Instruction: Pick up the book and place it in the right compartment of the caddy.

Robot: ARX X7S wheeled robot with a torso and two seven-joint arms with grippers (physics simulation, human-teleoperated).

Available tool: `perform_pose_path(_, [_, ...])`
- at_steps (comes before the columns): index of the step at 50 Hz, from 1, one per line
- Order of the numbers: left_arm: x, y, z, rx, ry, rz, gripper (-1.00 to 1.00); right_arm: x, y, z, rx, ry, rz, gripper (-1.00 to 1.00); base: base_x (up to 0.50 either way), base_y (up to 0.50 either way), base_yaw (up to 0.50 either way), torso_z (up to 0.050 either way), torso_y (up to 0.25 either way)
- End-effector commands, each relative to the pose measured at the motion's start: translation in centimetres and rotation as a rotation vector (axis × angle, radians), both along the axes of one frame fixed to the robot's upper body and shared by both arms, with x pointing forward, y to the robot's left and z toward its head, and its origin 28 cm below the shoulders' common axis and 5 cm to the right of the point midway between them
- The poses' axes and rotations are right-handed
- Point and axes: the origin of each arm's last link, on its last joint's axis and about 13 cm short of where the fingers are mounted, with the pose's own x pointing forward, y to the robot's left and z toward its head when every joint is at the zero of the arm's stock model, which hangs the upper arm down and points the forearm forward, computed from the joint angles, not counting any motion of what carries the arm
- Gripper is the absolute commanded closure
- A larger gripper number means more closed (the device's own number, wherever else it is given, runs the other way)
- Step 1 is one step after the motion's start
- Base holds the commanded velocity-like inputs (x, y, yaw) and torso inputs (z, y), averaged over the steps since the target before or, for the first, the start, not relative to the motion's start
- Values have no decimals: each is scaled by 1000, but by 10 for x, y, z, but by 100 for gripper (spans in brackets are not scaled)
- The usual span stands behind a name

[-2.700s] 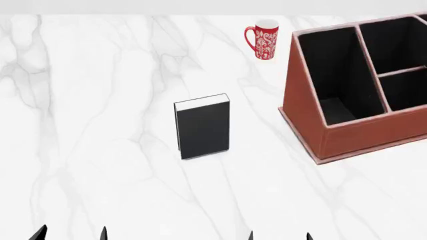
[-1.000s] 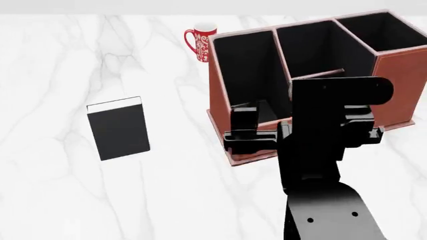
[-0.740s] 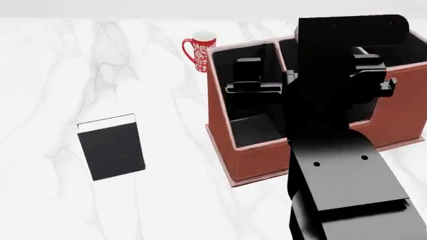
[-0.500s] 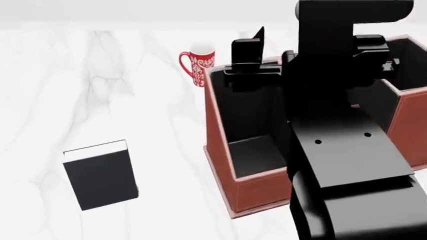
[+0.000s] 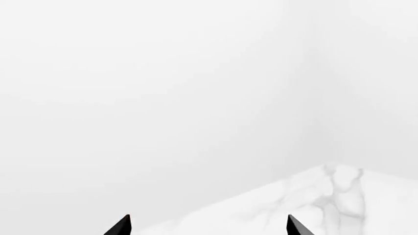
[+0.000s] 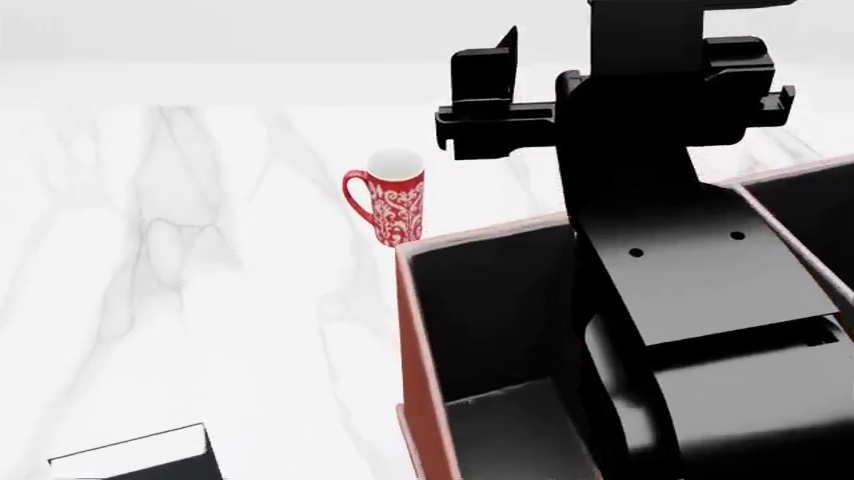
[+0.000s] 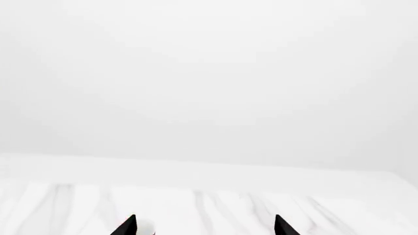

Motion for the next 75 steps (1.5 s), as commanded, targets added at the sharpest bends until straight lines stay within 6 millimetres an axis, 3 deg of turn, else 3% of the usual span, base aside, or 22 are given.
perform_pose_path(1, [1, 0, -3, -3, 1, -4, -100, -1, 2, 0, -3, 4, 17, -100, 500, 0, 0, 0, 0])
perform_pose_path(21, [7, -3, -6, -2, 15, -30, -100, -1, 4, -2, 11, 24, 36, -100, 492, 0, 0, 0, 2])
perform_pose_path(34, [9, -4, -6, -1, 18, -39, -100, -10, 13, -1, -85, 63, 130, -100, 0, 0, 0, 0, 1])
perform_pose_path(43, [12, -4, -8, 0, 24, -45, -100, -24, 38, 14, -171, 113, 410, -100, 0, 0, 0, 0, 0])
perform_pose_path(49, [12, -4, -9, -3, 22, -46, -100, -31, 57, 10, -226, 174, 697, -100, 0, 0, 0, 0, 0])
perform_pose_path(58, [12, -3, -10, -2, 21, -49, -100, -53, 78, 7, -386, 241, 957, -100, 0, 0, 0, 0, 0])
perform_pose_path(59, [10, -3, -9, 1, 18, -46, -100, -67, 83, 1, -462, 251, 1139, -100, 0, 0, 0, 0, 0])
perform_pose_path(64, [9, -3, -9, 2, 19, -45, -100, -78, 87, -9, -563, 260, 1298, -100, 0, 0, 0, 0, 0])
perform_pose_path(65, [11, -4, -11, 2, 25, -59, -100, -84, 79, -7, -742, 135, 1336, -100, 0, 0, 0, 0, 0])
perform_pose_path(66, [11, -4, -10, 3, 25, -59, -100, -86, 88, -24, -821, 200, 1474, -100, 0, 0, 0, 0, 0])
perform_pose_path(67, [11, -4, -10, 3, 25, -59, -100, -88, 92, -36, -871, 262, 1506, -100, 0, 0, 0, 0, 0])
perform_pose_path(75, [14, -4, -10, 4, 26, -67, -100, -90, 93, -37, -880, 266, 1513, -100, 0, 0, 0, 0, 0])
